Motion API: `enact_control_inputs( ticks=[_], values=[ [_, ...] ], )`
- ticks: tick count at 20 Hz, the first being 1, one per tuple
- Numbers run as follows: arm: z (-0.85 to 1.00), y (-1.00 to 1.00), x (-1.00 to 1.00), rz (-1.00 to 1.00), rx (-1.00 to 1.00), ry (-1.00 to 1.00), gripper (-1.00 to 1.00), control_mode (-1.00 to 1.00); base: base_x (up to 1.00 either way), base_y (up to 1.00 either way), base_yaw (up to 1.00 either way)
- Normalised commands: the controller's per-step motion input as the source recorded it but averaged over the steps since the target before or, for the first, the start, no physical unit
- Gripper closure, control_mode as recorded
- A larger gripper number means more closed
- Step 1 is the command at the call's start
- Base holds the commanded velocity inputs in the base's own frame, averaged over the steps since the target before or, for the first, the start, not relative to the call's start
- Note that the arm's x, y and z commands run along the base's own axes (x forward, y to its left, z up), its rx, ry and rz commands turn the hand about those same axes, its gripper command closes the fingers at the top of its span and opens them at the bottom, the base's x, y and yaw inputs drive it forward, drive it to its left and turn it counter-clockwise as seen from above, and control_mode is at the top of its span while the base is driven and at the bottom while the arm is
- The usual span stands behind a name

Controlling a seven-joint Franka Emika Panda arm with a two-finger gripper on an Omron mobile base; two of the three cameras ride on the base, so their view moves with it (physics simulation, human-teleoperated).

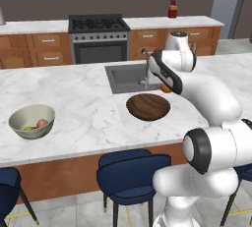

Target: Take the fruits from the plate on the dining counter and place two fruits in each bowl.

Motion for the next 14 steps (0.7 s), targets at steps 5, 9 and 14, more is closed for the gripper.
enact_control_inputs(
  ticks=[5,9,14],
  values=[
    [-0.69,0.00,0.25,0.00,0.00,0.00,1.00,-1.00,0.00,0.00,0.00],
    [-0.83,0.00,0.19,0.00,0.00,0.00,1.00,-1.00,0.00,0.00,0.00],
    [-0.66,0.00,0.21,0.00,0.00,0.00,1.00,-1.00,0.00,0.00,0.00]
  ],
)
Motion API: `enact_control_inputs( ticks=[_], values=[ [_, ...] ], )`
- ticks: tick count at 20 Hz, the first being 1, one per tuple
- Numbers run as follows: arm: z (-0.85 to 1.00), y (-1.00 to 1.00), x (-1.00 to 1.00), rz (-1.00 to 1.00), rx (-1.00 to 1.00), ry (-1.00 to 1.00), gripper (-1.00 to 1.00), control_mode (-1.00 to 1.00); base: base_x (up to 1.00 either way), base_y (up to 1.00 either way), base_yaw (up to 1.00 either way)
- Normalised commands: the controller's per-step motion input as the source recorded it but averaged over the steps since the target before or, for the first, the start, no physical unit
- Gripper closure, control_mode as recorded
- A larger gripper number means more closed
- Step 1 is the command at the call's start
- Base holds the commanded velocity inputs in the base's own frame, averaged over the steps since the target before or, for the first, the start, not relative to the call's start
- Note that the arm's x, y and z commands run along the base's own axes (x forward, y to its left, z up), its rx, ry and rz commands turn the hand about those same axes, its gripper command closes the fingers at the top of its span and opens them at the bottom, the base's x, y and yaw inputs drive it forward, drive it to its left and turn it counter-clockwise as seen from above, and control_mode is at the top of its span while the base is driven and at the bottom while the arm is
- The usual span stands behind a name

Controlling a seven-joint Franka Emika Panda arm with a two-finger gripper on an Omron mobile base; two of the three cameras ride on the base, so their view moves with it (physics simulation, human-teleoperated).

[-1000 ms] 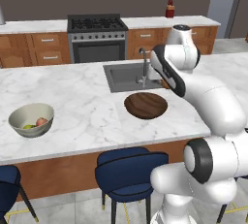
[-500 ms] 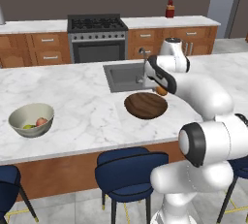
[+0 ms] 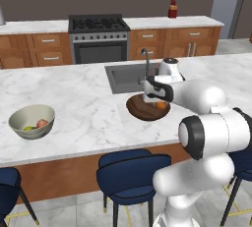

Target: Take the fruits from the plate on the dining counter and place two fruits in each bowl.

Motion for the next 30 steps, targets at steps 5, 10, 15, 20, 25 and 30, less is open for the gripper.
enact_control_inputs(
  ticks=[5,10,15,20,25,30],
  values=[
    [-0.33,0.00,0.44,0.00,0.00,0.00,1.00,-1.00,0.00,0.00,0.00],
    [-0.28,0.00,0.57,0.00,0.00,0.00,1.00,-1.00,0.00,0.00,0.00],
    [-0.30,0.00,0.49,0.00,0.00,0.00,1.00,-1.00,0.00,0.00,0.00],
    [-0.39,0.00,0.28,0.00,0.00,0.00,1.00,-1.00,0.00,0.00,0.00],
    [-0.36,0.00,0.25,0.00,0.00,0.00,1.00,-1.00,0.00,0.00,0.00],
    [-0.16,0.00,0.20,0.00,0.00,0.00,-1.00,-1.00,0.00,0.00,0.00]
  ],
)
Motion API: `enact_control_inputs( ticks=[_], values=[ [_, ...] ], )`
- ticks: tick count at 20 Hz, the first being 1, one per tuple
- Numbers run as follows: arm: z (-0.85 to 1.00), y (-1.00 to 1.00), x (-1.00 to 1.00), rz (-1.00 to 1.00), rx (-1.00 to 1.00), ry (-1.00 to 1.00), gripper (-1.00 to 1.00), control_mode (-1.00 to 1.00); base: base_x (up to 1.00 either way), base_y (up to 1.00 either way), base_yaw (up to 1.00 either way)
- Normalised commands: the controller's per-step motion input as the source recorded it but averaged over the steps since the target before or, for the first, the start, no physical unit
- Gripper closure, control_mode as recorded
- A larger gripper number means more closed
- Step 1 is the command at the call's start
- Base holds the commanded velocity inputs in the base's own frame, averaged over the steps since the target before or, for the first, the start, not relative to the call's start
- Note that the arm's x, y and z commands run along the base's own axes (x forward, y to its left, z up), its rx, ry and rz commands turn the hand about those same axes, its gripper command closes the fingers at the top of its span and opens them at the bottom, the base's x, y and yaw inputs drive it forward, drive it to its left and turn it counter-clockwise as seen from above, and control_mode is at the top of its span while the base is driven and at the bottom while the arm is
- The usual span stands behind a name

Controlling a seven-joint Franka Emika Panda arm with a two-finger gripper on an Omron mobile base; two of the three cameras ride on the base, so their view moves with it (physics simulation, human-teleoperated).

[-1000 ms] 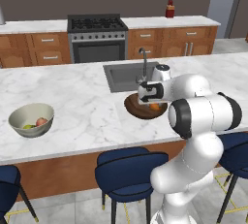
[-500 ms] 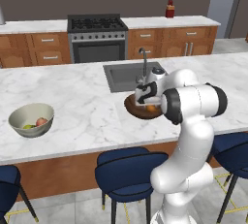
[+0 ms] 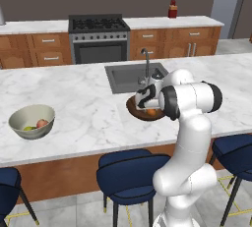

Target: Take the fruits from the plate on the dining counter and place two fruits in each bowl.

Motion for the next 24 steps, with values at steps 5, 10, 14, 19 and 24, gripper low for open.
enact_control_inputs(
  ticks=[5,10,14,19,24],
  values=[
    [0.06,0.00,0.04,0.00,0.00,0.00,-1.00,-1.00,0.00,0.00,0.00],
    [0.40,-0.03,-0.03,0.00,0.00,0.00,-1.00,-1.00,0.00,0.00,0.00],
    [0.59,-0.11,-0.33,0.00,0.00,0.00,-1.00,-1.00,0.00,0.00,0.00],
    [0.62,-0.06,-0.75,-0.01,0.00,0.00,-1.00,-1.00,0.00,0.00,0.00],
    [0.69,0.00,-0.87,-0.02,0.00,0.00,-1.00,-1.00,0.00,0.00,0.00]
  ],
)
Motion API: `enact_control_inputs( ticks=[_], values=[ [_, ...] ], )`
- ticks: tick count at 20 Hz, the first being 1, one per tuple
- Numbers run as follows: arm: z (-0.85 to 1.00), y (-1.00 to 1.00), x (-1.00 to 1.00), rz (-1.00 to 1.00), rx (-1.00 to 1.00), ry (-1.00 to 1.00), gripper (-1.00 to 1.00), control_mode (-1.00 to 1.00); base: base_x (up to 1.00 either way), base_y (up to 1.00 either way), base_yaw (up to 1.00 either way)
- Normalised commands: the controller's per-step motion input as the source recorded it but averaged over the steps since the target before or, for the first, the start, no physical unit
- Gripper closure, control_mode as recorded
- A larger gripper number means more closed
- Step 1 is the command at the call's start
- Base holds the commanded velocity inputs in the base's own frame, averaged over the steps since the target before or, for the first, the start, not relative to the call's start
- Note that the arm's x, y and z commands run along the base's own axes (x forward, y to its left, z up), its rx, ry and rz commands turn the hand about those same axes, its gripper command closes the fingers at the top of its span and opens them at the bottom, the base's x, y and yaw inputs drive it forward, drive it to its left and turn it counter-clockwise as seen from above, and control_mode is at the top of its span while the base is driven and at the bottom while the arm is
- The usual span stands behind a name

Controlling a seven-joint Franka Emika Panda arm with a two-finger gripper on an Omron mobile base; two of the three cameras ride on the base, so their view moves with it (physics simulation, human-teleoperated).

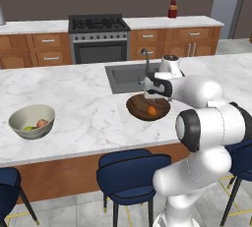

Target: Take the fruits from the plate on the dining counter and place two fruits in each bowl.

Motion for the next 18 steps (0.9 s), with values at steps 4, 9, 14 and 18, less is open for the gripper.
enact_control_inputs(
  ticks=[4,9,14,18],
  values=[
    [0.77,0.00,-0.74,0.00,0.00,0.00,-1.00,-1.00,0.00,0.00,0.00],
    [0.79,0.00,-0.71,0.00,0.00,0.00,-1.00,-1.00,0.00,0.00,0.00],
    [0.67,0.03,-0.85,0.00,0.00,0.00,-1.00,-1.00,0.00,0.00,0.00],
    [0.48,0.13,-0.78,0.00,0.00,0.00,-1.00,-1.00,0.00,0.00,0.00]
  ],
)
